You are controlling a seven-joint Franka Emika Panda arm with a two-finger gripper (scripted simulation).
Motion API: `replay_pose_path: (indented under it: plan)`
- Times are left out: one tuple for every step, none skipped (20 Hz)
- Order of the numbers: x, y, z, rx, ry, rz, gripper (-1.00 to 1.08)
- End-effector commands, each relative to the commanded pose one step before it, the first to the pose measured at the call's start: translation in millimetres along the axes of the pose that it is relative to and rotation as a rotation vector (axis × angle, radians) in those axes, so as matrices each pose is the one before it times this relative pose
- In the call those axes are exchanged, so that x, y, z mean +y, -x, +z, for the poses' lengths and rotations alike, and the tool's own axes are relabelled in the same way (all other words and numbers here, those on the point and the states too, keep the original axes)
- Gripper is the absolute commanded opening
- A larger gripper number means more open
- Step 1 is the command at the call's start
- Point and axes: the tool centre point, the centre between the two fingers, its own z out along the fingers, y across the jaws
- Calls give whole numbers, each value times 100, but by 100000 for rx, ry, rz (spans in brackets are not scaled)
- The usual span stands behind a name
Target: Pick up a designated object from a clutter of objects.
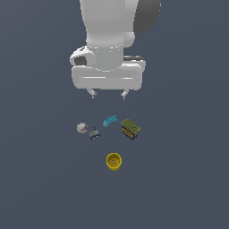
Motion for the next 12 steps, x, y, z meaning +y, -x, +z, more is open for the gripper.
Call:
replay_pose_path:
  plan:
    - [1, 0, 0, 0, 0, 0, 100]
    - [-15, -2, 21, -20, 55, -104, 100]
    - [-36, -7, 63, -59, 155, -295, 100]
    - [-59, -12, 102, -97, 253, -481, 100]
    - [-80, -17, 138, -133, 349, -658, 100]
    - [-101, -22, 170, -167, 444, -825, 100]
    - [-108, -25, 171, -174, 469, -850, 100]
    - [-80, -20, 124, -133, 365, -634, 100]
    - [-54, -15, 78, -92, 260, -421, 100]
    - [-28, -9, 35, -51, 153, -213, 100]
    - [-11, -4, 0, -16, 59, -32, 100]
    - [16, 3, -22, 21, -59, 102, 100]
